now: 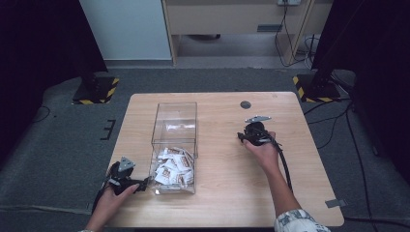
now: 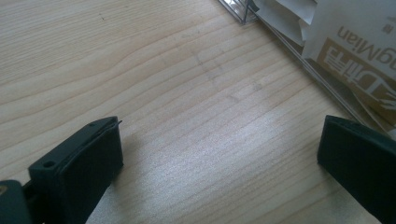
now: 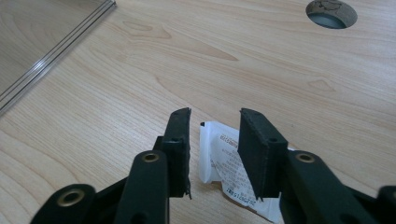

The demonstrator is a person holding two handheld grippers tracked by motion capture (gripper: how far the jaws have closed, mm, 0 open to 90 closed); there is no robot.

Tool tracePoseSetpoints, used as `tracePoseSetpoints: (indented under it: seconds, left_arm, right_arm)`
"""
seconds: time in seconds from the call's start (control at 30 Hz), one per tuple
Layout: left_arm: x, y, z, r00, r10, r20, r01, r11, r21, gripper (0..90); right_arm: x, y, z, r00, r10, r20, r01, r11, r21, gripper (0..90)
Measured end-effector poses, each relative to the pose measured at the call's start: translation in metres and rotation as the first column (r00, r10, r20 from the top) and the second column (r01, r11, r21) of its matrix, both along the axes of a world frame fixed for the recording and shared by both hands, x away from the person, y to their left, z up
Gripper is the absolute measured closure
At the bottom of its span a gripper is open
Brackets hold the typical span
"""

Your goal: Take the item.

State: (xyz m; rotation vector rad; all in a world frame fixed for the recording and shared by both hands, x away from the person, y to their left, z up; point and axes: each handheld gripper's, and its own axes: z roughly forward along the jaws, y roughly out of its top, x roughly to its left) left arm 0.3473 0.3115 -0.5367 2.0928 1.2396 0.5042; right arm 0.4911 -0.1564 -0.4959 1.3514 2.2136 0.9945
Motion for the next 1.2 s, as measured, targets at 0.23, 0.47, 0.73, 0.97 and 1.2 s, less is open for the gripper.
tracePoseSetpoints:
  seconds: [0.23,0.47,0.73,0.97,1.2]
  left_arm:
    - [0.000,0.000,0.000,1.0000,0.000,0.000,0.000,1.0000,0.000,0.0]
    - [0.000,0.000,0.000,1.0000,0.000,0.000,0.000,1.0000,0.000,0.0]
    - [0.000,0.000,0.000,1.0000,0.000,0.000,0.000,1.0000,0.000,0.0]
    - [0.000,0.000,0.000,1.0000,0.000,0.000,0.000,1.0000,0.000,0.0]
    - [0.000,0.000,0.000,1.0000,0.000,0.000,0.000,1.0000,0.000,0.0]
  right_arm:
    - [-0.001,-0.002,0.004,1.0000,-0.004,-0.002,0.004,1.000,0.008,51.8]
    - [-0.003,-0.005,0.011,0.9992,-0.035,0.022,0.034,0.999,0.035,33.1]
    - [-0.005,-0.012,0.018,0.9981,-0.055,0.029,0.054,0.997,0.046,16.2]
    - [-0.008,-0.018,0.025,0.9964,-0.074,0.041,0.071,0.995,0.075,10.2]
    - [-0.015,-0.022,0.034,0.9953,-0.079,0.056,0.074,0.994,0.082,8.6]
